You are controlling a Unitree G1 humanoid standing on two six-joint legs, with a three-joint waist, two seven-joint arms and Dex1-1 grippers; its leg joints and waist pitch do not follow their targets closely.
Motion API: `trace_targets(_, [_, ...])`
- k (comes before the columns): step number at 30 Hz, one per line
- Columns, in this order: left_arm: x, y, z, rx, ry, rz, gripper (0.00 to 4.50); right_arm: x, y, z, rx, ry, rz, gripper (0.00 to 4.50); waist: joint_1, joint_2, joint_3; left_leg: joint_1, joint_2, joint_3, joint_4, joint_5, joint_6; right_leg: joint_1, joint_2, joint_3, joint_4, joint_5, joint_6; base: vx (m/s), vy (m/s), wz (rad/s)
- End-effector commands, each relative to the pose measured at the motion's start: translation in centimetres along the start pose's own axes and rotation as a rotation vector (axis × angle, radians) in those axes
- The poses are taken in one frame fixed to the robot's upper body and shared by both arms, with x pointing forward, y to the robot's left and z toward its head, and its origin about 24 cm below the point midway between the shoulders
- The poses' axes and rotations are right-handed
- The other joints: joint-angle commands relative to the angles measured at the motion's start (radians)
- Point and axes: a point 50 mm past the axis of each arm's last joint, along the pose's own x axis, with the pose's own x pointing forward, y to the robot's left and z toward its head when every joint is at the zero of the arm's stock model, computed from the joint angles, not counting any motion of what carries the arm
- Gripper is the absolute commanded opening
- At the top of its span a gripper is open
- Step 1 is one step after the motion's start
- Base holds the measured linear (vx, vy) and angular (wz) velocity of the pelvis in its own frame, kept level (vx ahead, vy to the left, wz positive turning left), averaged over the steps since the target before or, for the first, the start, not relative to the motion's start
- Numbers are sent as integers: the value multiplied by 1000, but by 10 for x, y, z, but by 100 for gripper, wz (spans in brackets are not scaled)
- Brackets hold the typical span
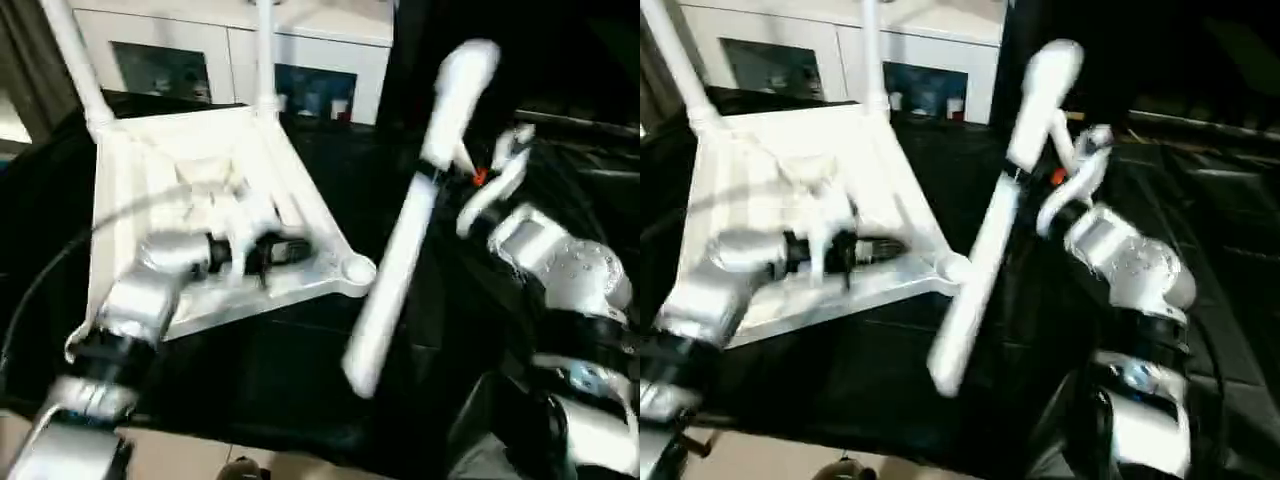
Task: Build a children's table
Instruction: Insert table leg to table base
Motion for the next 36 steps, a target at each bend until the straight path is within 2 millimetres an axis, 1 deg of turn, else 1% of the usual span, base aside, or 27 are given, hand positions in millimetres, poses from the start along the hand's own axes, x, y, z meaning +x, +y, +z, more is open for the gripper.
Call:
trace_targets(1, [11,-7,11,-38,-39,2,201,1,-6,17,29,-159,-100,175,-8,13,-75,33,61,-26,-67,-125,-70,43,-101,53,-61,-65,-214,0,0,0])
trace_targets(2, [14,-10,10,-56,-40,0,201,2,-8,18,47,-182,-121,175,-8,10,-75,30,59,-25,-67,-113,-60,46,-97,53,-61,-52,-211,0,0,0])
trace_targets(3, [14,-10,10,-58,-40,0,216,2,-8,18,50,-184,-124,175,-9,10,-75,27,58,-25,-67,-101,-54,48,-96,53,-60,-39,-208,0,0,0])
trace_targets(4, [18,-15,9,-85,-50,-5,216,4,-10,18,63,-207,-140,175,-12,11,-77,25,54,-24,-65,-74,-36,51,-90,53,-58,-5,-196,0,0,0])
trace_targets(5, [24,-21,5,-130,-61,-14,225,5,-12,18,69,-230,-165,175,-12,10,-78,25,55,-23,-64,-70,-34,52,-92,53,-56,7,-199,0,0,0])
trace_targets(6, [25,-22,5,-141,-64,-16,236,5,-12,17,70,-235,-170,175,-11,8,-78,23,55,-25,-63,-64,-28,53,-92,52,-56,17,-201,0,0,0])
trace_targets(7, [29,-28,1,-176,-71,-27,245,6,-14,17,83,-257,-188,175,-12,7,-79,22,54,-24,-63,-60,-22,54,-91,52,-56,21,-201,0,0,0])
trace_targets(8, [30,-30,-2,-193,-73,-33,258,7,-14,16,102,-269,-193,175,-13,8,-78,21,53,-24,-62,-56,-11,54,-90,52,-58,22,-200,0,0,0])
trace_targets(9, [31,-33,-5,-208,-67,-36,258,8,-14,16,122,-280,-198,175,-17,8,-79,21,54,-24,-63,-54,-4,55,-89,51,-57,24,-197,0,0,0])
trace_targets(10, [32,-34,-8,-211,-57,-36,264,9,-14,16,133,-286,-201,175,-22,7,-77,20,54,-25,-64,-63,0,55,-88,51,-61,9,-192,0,0,0])
trace_targets(11, [33,-35,-9,-213,-49,-33,264,9,-14,15,139,-292,-204,175,-24,7,-78,22,53,-25,-64,-69,1,55,-88,51,-62,0,-191,0,0,0])
trace_targets(12, [33,-36,-11,-205,-40,-34,275,10,-14,15,135,-293,-207,175,-29,7,-75,20,53,-26,-65,-79,-1,55,-86,50,-65,-19,-186,0,0,0])
trace_targets(13, [33,-40,-13,-228,-37,-51,288,10,-15,15,141,-302,-211,175,-31,8,-75,21,55,-26,-66,-87,-4,55,-88,51,-66,-34,-180,0,0,0])
trace_targets(16, [34,-44,-17,-234,-16,-60,306,10,-16,16,167,-319,-220,175,-33,11,-73,25,56,-26,-67,-100,-12,51,-86,51,-69,-57,-173,0,0,0])
trace_targets(17, [35,-44,-18,-228,-9,-52,314,10,-16,16,172,-321,-221,175,-34,10,-73,24,55,-26,-67,-101,-11,51,-85,51,-69,-56,-171,0,0,0])
trace_targets(18, [35,-43,-20,-221,1,-32,327,10,-17,16,178,-325,-222,175,-34,13,-74,25,55,-25,-67,-104,-13,51,-85,51,-69,-53,-168,0,0,0])
trace_targets(19, [35,-42,-21,-220,4,-26,337,10,-17,16,179,-326,-223,175,-35,11,-74,24,55,-25,-67,-104,-11,52,-85,51,-69,-48,-166,0,0,0])
trace_targets(21, [36,-39,-23,-214,12,5,344,10,-17,17,188,-333,-224,175,-34,12,-75,23,54,-26,-66,-92,-9,53,-85,51,-67,-30,-167,0,0,0])
trace_targets(22, [35,-38,-23,-209,15,13,360,10,-17,17,191,-336,-225,175,-35,12,-75,24,54,-26,-66,-91,-7,52,-84,51,-67,-25,-167,0,0,0])
trace_targets(23, [35,-37,-23,-208,15,16,360,10,-17,17,191,-336,-226,175,-35,13,-75,23,53,-26,-66,-88,-5,53,-83,51,-67,-20,-167,0,0,0])
trace_targets(25, [35,-37,-22,-210,9,12,388,10,-18,16,196,-337,-228,175,-35,13,-75,23,54,-26,-66,-88,-6,53,-85,50,-66,-17,-173,0,0,0])
trace_targets(29, [34,-38,-21,-227,1,-1,391,11,-18,16,198,-335,-229,175,-35,12,-75,23,53,-25,-65,-87,-3,53,-85,51,-66,-14,-178,0,0,0])
trace_targets(31, [33,-39,-20,-236,-2,-18,368,11,-18,15,200,-334,-228,175,-35,13,-75,24,54,-25,-66,-92,-4,52,-85,50,-66,-23,-179,0,0,0])
trace_targets(32, [33,-39,-21,-236,-1,-19,368,11,-18,15,199,-332,-229,175,-35,13,-74,24,54,-25,-66,-94,-4,52,-85,50,-67,-26,-178,0,0,0])
trace_targets(35, [33,-39,-21,-241,-1,-15,346,12,-18,14,197,-330,-229,175,-35,14,-74,23,54,-25,-66,-97,-7,52,-85,50,-68,-33,-175,0,0,0])
trace_targets(36, [33,-39,-21,-246,-5,-13,339,12,-18,15,198,-330,-229,175,-36,12,-74,23,54,-25,-66,-95,-7,53,-85,50,-67,-31,-175,0,0,0])
